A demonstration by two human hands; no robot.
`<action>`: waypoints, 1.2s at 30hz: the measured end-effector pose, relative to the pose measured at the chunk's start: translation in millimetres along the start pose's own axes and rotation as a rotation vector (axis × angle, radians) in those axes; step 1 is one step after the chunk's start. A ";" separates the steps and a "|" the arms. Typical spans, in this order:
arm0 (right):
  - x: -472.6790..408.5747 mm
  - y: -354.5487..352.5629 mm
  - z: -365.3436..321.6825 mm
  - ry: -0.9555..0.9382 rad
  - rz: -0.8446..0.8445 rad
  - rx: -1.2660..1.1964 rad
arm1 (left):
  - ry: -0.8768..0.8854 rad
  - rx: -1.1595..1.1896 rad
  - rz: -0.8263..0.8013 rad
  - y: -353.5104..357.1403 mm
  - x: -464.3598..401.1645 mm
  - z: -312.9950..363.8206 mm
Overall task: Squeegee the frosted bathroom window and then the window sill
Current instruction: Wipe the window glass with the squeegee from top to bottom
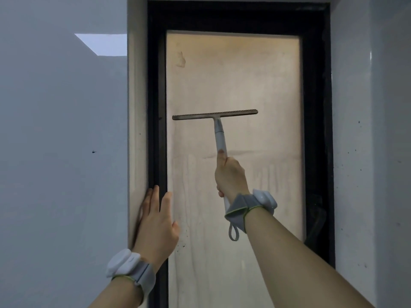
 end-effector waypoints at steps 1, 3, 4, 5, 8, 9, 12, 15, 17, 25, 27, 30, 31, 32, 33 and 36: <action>2.2 3.4 2.2 -0.007 -0.003 0.014 | -0.003 0.013 0.011 -0.4 -0.6 -0.6; 11.7 7.8 10.6 -0.020 -0.009 0.048 | -0.009 0.053 0.039 -2.2 -0.6 1.4; 17.5 11.6 16.6 -0.030 -0.016 0.058 | -0.019 0.072 0.054 -3.3 -0.6 2.1; 24.1 16.9 23.8 -0.042 -0.025 0.068 | -0.034 0.087 0.070 -4.1 -0.1 2.2; 42.5 31.4 50.6 -0.058 -0.034 0.098 | -0.063 0.103 0.076 -5.7 1.9 3.8; 47.3 34.5 59.4 -0.062 -0.031 0.115 | -0.060 0.102 0.069 -5.7 2.1 4.7; 60.1 39.7 81.7 -0.070 -0.025 0.167 | -0.063 0.117 0.076 -5.7 2.4 3.6; 70.9 40.2 99.0 -0.062 -0.025 0.225 | -0.070 0.142 0.083 -7.0 0.8 2.3; 77.9 40.0 104.7 -0.056 -0.038 0.242 | -0.083 0.166 0.068 -8.9 0.8 0.5; 80.5 21.0 92.2 -0.082 -0.037 0.208 | -0.110 0.185 0.015 -12.7 -0.3 1.6; 69.7 12.3 76.8 -0.071 -0.020 0.151 | -0.110 0.177 0.013 -11.8 0.5 1.4; 47.1 6.8 50.2 -0.066 -0.007 0.123 | -0.104 0.169 0.019 -9.7 1.1 0.6; 41.3 7.4 43.1 -0.062 -0.008 0.123 | -0.104 0.163 0.022 -8.9 1.3 -0.1; 37.1 10.3 39.4 -0.054 -0.011 0.120 | -0.103 0.157 0.025 -7.4 2.2 -1.4; 34.9 12.4 37.9 -0.052 -0.009 0.117 | -0.096 0.155 0.031 -7.3 2.6 -1.0; 38.8 23.8 47.5 -0.073 0.000 0.123 | -0.080 0.160 0.052 -5.6 3.9 -1.3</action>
Point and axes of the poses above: each hand's wrist, its own x-axis away from the middle knuckle, its own y-axis out of the palm, z = x × y, the point moved 6 cm from there along -x, towards the middle knuckle, and after that the axes turned 4 degrees about x, right-handed, at the moved point
